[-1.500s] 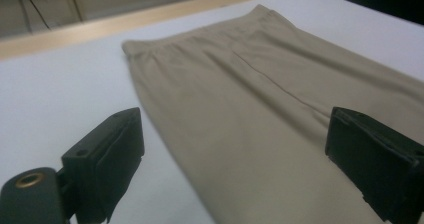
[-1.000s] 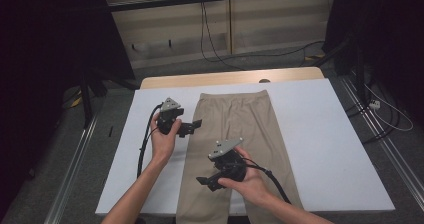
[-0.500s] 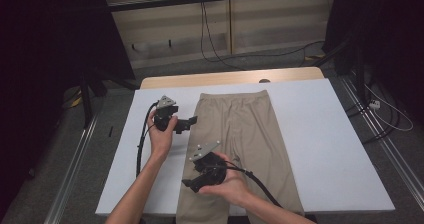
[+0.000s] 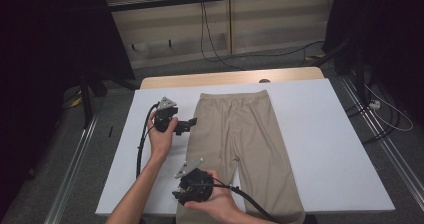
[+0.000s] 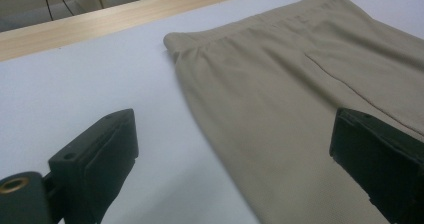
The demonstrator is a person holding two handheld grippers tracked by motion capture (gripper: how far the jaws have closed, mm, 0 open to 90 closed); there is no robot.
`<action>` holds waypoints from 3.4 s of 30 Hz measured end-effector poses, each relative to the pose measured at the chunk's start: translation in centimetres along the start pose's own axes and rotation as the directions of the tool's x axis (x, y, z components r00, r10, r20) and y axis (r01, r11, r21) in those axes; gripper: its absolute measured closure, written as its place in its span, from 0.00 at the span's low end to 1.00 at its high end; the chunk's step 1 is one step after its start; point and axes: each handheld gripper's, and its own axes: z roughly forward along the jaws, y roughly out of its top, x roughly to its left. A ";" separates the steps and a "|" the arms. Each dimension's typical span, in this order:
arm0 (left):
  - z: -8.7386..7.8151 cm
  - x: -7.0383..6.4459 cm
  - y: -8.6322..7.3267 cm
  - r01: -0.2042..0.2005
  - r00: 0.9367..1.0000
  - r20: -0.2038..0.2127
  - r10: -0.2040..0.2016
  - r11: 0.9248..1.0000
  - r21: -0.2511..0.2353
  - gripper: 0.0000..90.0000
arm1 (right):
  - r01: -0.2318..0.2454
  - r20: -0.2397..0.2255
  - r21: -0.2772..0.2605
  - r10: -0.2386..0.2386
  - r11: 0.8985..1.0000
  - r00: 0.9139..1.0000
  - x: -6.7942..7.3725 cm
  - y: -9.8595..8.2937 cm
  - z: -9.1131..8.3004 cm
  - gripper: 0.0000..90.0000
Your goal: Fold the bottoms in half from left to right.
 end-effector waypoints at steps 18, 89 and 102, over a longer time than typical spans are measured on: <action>0.1 0.0 -0.2 0.008 1.000 -0.008 -0.008 1.000 0.008 0.06 | 0.034 0.134 0.013 -0.035 0.999 0.990 1.2 -0.7 -0.3 0.79; 3.6 6.0 5.9 0.283 0.959 -0.021 -0.282 0.959 0.020 0.96 | 0.021 -0.120 -0.199 -0.046 0.980 0.992 1.6 1.6 -6.4 1.00; 0.4 7.1 6.9 0.282 0.957 -0.067 -0.282 0.959 -0.012 0.96 | 0.052 -0.123 -0.263 -0.087 0.963 0.989 2.2 4.0 -8.0 1.00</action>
